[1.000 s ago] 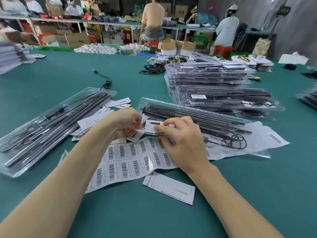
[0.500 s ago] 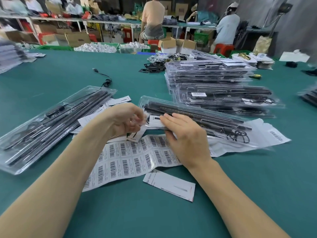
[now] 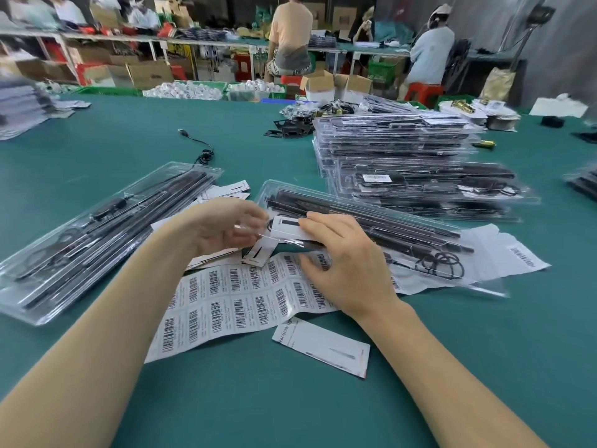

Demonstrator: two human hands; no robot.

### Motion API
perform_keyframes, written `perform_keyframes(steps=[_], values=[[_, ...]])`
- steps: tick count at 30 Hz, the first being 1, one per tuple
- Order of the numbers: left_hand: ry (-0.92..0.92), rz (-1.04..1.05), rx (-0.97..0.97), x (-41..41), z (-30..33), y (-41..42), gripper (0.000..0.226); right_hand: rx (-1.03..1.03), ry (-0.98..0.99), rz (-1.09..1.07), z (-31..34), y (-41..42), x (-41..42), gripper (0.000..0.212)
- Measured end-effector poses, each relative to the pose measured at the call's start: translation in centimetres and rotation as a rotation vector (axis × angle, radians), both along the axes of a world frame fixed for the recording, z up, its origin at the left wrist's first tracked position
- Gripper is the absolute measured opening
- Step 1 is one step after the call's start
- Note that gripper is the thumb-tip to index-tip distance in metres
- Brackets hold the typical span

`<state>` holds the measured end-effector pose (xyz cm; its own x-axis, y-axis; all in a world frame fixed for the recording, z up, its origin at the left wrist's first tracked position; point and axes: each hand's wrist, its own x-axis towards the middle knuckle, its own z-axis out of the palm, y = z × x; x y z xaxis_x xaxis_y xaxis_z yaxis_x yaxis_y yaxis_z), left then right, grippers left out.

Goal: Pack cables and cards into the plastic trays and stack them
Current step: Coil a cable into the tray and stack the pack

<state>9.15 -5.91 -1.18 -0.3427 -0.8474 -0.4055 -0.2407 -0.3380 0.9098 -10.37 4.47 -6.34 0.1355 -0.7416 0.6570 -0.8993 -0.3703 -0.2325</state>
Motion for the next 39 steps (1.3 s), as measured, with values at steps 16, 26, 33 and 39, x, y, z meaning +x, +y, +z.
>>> perform_keyframes(steps=[16,26,33,39], values=[[0.175,0.206,0.007,3.5,0.1,-0.2,0.026,0.076,0.075,-0.187,0.3,-0.6,-4.2,0.023],[0.227,0.134,0.069,1.9,0.7,0.6,0.023,0.050,0.094,-0.256,0.7,-0.6,-3.0,0.022],[0.222,0.128,0.051,0.9,0.7,0.7,0.053,0.054,0.023,-0.271,0.5,-0.7,-3.2,0.017],[0.206,0.109,0.088,1.4,0.3,0.6,0.037,0.054,0.008,-0.229,0.4,-0.7,-3.3,0.019]])
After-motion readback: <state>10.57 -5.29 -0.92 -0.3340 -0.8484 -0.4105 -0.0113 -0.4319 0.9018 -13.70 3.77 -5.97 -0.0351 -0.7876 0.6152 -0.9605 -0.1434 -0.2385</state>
